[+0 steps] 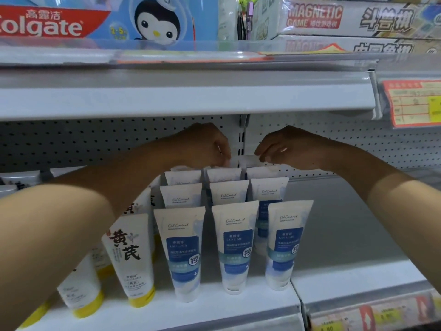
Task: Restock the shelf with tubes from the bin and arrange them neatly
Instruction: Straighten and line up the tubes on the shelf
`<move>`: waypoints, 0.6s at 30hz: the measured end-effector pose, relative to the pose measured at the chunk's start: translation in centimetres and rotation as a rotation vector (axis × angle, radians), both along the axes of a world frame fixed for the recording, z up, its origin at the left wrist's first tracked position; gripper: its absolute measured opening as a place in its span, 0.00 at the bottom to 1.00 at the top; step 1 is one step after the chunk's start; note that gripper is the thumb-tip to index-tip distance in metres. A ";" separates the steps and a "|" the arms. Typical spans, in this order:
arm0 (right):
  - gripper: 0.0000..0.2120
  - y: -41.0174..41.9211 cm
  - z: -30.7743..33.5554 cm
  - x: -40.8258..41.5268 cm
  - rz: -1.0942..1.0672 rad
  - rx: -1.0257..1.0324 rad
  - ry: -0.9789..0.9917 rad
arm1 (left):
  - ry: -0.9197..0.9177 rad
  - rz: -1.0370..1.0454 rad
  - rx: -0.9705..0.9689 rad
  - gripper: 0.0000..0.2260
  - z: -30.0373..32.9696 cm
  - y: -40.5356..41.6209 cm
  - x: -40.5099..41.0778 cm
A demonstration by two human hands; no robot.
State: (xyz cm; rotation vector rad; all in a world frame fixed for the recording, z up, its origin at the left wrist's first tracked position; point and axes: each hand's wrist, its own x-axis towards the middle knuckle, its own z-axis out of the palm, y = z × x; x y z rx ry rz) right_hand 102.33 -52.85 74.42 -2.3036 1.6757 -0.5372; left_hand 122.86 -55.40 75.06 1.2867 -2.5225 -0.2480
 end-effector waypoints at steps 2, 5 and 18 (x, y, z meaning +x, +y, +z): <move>0.12 -0.3 0.0 0.3 -0.028 -0.086 -0.014 | 0.032 0.023 -0.042 0.10 0.6 0.2 0.9; 0.13 -1.3 -0.2 0.7 -0.086 -0.150 -0.029 | 0.018 0.063 -0.104 0.12 0.6 -0.5 1.9; 0.13 -5.2 -1.4 0.6 -0.069 0.148 0.053 | -0.210 0.078 0.082 0.17 -1.7 -5.8 -0.9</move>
